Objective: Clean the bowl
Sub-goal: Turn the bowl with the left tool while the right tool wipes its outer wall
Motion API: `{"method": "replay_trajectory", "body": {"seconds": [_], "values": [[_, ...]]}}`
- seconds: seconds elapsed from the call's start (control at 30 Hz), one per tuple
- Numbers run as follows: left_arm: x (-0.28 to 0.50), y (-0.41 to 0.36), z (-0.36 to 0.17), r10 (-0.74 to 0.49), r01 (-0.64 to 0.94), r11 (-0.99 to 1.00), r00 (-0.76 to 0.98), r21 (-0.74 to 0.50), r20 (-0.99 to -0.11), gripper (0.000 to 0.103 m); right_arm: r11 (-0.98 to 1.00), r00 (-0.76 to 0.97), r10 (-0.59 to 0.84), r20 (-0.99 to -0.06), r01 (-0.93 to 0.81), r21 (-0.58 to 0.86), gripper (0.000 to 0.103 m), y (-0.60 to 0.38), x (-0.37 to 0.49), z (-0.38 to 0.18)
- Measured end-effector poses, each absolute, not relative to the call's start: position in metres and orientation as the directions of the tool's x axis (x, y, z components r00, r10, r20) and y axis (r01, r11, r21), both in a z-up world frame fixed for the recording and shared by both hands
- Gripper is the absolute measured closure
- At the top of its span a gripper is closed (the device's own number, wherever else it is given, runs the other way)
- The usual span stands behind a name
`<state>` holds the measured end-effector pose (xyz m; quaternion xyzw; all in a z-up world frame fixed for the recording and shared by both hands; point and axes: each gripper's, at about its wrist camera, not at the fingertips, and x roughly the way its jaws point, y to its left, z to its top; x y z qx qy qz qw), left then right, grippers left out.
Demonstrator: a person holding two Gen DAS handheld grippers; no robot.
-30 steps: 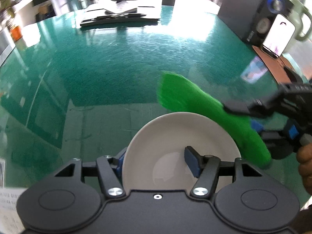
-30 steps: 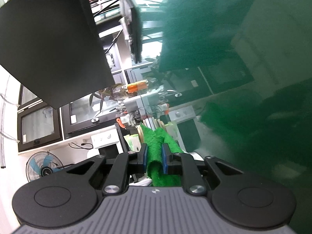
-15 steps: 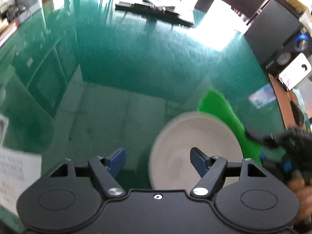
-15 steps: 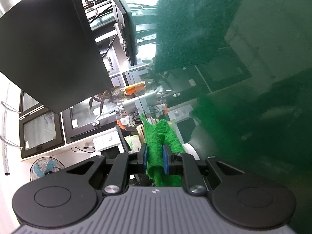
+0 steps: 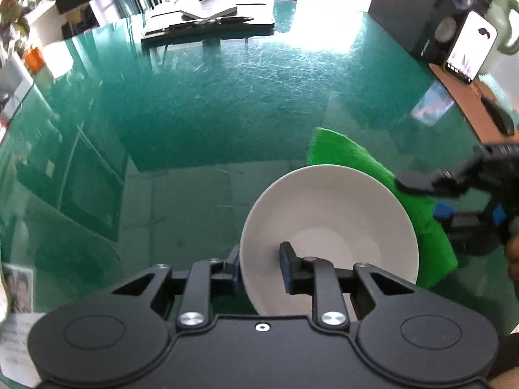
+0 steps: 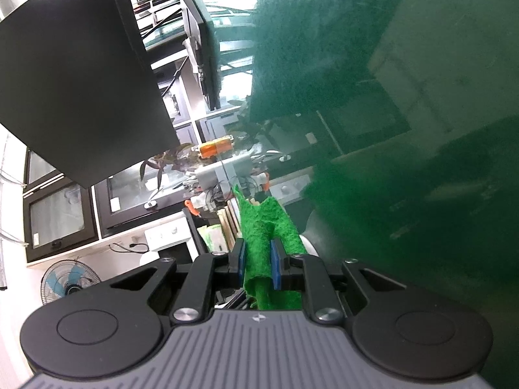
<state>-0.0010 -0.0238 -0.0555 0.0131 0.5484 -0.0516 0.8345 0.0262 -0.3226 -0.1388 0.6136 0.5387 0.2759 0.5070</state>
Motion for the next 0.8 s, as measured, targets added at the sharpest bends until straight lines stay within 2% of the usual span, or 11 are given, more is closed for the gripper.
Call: {"method": "replay_trajectory", "body": {"seconds": [0.27, 0.57, 0.8], "values": [[0.005, -0.028, -0.060, -0.056, 0.111, 0.994, 0.398, -0.012, -0.916, 0.078, 0.089, 0.265, 0.946, -0.185, 0.339, 0.937, 0.086, -0.295, 0.051, -0.136], [0.006, -0.031, -0.060, -0.054, 0.127, 0.992, 0.406, -0.003, -0.912, 0.076, 0.134, 0.227, 0.946, -0.230, 0.374, 0.918, 0.086, -0.331, 0.015, -0.138], [0.007, -0.032, -0.060, -0.050, 0.128, 0.992, 0.405, 0.003, -0.913, 0.076, 0.118, 0.261, 0.940, -0.221, 0.359, 0.926, 0.085, -0.305, 0.040, -0.139]]}}
